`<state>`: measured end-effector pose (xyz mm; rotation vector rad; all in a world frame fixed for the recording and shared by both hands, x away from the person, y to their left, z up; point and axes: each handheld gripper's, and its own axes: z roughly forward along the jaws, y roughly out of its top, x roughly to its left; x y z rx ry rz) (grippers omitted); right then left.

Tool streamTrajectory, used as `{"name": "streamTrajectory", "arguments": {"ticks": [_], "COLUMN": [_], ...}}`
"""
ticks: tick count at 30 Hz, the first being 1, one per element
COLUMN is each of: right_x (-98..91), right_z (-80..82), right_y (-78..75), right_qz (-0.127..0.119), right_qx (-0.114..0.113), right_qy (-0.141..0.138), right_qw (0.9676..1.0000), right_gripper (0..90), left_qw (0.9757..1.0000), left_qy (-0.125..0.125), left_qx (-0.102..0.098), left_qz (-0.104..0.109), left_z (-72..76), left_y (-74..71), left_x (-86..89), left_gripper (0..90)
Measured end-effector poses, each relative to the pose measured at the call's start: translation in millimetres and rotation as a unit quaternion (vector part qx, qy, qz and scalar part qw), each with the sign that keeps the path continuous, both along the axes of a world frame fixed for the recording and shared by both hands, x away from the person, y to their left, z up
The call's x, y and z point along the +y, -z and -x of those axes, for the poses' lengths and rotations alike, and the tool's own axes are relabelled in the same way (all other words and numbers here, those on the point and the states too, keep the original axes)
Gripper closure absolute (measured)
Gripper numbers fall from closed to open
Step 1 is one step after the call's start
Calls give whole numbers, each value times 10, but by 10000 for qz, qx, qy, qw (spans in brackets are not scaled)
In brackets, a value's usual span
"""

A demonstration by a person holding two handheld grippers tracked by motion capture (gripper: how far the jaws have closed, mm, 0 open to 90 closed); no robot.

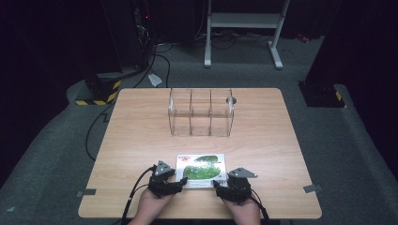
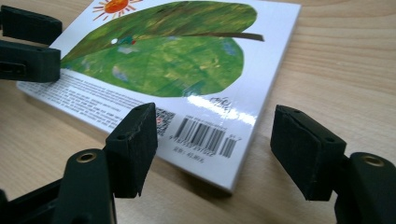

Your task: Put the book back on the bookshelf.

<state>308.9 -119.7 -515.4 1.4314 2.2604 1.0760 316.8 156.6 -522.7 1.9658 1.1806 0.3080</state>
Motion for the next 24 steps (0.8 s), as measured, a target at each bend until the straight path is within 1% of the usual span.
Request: {"name": "streamTrajectory", "arguments": {"ticks": [2,3,4,8,9,10,11,13,15,17,19,20,22,23,24], "right_x": [11,33,51,69,85,85,96,104,108,107,97,94,88,69,69], "right_z": [6,11,20,12,-10,-10,-50,-94,-131,-152,-170,-168,-164,-148,-148], "right_y": [3,10,5,4,7,7,11,15,24,23,26,25,24,23,23], "right_qz": [-21,-15,-35,9,8,8,30,20,-28,-17,-53,-81,-102,-91,-91], "right_qx": [9,17,46,-3,-36,-36,-103,-139,-146,-124,-103,-78,-51,-65,-65], "right_qy": [-12,-83,-9,35,80,80,95,111,117,96,73,85,87,89,89], "right_qw": [10000,10000,10000,10000,10000,10000,9999,9998,9998,9999,9999,9999,9999,9999,9999], "right_gripper": [318,313,313,316,316,316,318,322,320,317,314,316,316,315,315], "left_qw": [10000,10000,10000,10000,9999,9999,9999,9996,9994,9994,9995,9995,9995,9994,9994], "left_qy": [9,-29,-23,-47,-72,-72,-98,-160,-192,-208,-204,-187,-203,-271,-271], "left_qx": [-15,-8,-11,-34,-60,-60,-73,-202,-229,-230,-227,-233,-214,-209,-209], "left_qz": [-16,-14,-33,-48,-56,-56,-56,-147,-174,-145,-85,-98,-60,62,62], "left_z": [8,11,6,-20,-53,-53,-73,-119,-138,-142,-135,-137,-137,-141,-141], "left_y": [1,0,-3,-5,-4,-4,-3,-8,-10,-7,-1,1,7,13,13], "left_x": [-13,-33,-34,-42,-48,-48,-51,-72,-77,-63,-54,-38,-28,-12,-12], "left_gripper": [346,330,330,338,338,338,339,351,350,360,365,366,358,353,353]}}
